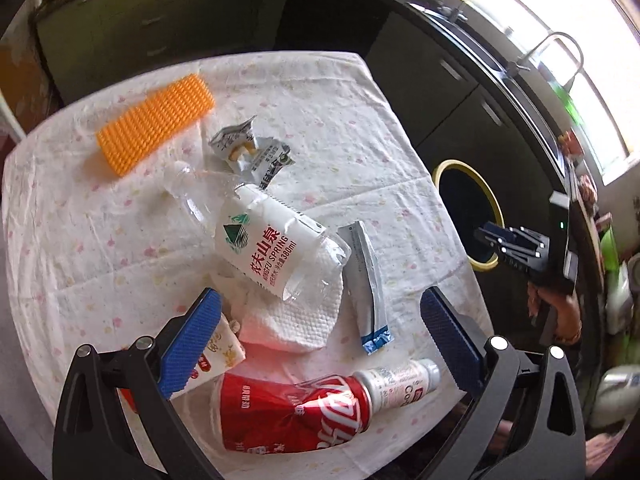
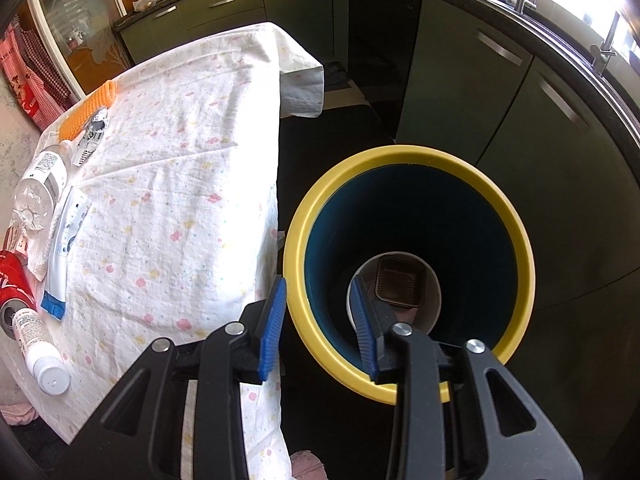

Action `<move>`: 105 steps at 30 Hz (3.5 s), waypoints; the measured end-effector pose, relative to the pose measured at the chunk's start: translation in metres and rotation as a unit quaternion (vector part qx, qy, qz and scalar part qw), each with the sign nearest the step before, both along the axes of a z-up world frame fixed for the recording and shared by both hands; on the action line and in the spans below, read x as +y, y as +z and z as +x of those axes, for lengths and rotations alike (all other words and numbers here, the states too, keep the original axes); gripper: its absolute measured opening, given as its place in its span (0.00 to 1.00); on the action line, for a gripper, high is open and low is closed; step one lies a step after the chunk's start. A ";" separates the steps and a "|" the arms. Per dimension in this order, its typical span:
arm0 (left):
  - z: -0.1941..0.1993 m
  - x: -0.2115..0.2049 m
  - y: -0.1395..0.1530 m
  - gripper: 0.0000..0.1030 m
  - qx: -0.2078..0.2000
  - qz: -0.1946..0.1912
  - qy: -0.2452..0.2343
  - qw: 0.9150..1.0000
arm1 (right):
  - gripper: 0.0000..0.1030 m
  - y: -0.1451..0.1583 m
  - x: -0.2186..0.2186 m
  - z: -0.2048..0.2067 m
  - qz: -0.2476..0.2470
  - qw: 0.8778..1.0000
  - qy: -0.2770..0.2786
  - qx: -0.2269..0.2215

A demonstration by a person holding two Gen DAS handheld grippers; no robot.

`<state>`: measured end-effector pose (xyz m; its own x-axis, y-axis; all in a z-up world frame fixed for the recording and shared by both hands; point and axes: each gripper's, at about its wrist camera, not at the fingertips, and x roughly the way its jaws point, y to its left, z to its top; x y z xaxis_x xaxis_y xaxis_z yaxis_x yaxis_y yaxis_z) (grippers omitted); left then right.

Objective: Collect trash
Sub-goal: 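Grasp the clear water bottle around its middle with the left gripper, then carry the water bottle over the yellow bin and open the left gripper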

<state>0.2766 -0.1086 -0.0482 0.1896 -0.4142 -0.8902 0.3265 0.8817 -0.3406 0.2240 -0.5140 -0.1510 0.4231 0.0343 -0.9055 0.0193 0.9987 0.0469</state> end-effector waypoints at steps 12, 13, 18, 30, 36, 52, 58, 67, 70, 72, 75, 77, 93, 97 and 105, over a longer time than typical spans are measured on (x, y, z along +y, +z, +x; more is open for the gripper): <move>0.069 0.006 -0.042 0.95 0.125 0.041 0.172 0.976 | 0.33 -0.009 0.000 0.003 0.018 1.000 0.021 0.002; 0.071 0.003 -0.045 0.95 0.131 0.045 0.174 0.975 | 0.33 -0.010 0.000 0.003 0.020 1.000 0.023 0.002; 0.073 -0.005 -0.066 0.86 0.174 0.051 0.177 0.967 | 0.33 -0.014 -0.001 0.006 0.024 0.999 0.032 0.006; 0.081 -0.002 -0.084 0.75 0.195 0.067 0.188 0.960 | 0.34 -0.028 -0.002 0.009 0.032 0.998 0.044 0.017; 0.095 0.002 -0.084 0.75 0.186 0.086 0.176 0.963 | 0.34 -0.030 -0.004 0.011 0.031 0.998 0.045 0.020; 0.107 0.012 -0.074 0.64 0.159 0.072 0.150 0.973 | 0.34 -0.032 0.008 0.013 0.030 0.998 0.059 0.021; 0.099 -0.004 -0.041 0.63 0.109 0.074 0.110 0.985 | 0.34 -0.020 0.002 0.004 0.033 0.998 0.052 0.005; 0.069 -0.039 0.004 0.64 0.060 0.069 0.045 0.995 | 0.34 -0.014 -0.011 -0.014 0.037 0.999 0.040 -0.007; 0.061 -0.064 0.014 0.64 0.050 0.061 0.018 0.997 | 0.34 -0.012 -0.020 -0.020 0.039 0.999 0.031 -0.011; 0.058 -0.087 0.019 0.64 0.042 0.055 -0.001 0.998 | 0.34 -0.010 -0.026 -0.023 0.039 0.999 0.026 -0.015; 0.053 -0.119 0.029 0.64 0.030 0.046 -0.031 0.998 | 0.34 -0.005 -0.037 -0.033 0.039 0.999 0.015 -0.021; 0.052 -0.141 0.033 0.64 0.024 0.037 -0.050 0.998 | 0.34 -0.002 -0.045 -0.040 0.036 0.999 0.007 -0.024; 0.029 -0.374 -0.011 0.64 0.009 0.030 -0.214 0.976 | 0.34 0.007 -0.125 -0.097 0.038 0.996 -0.074 -0.039; 0.021 -0.416 -0.052 0.64 0.040 0.060 -0.238 0.969 | 0.34 0.000 -0.140 -0.104 0.045 0.995 -0.087 -0.035; 0.021 -0.452 -0.097 0.67 0.087 0.103 -0.250 0.959 | 0.34 -0.010 -0.155 -0.107 0.056 0.992 -0.106 -0.027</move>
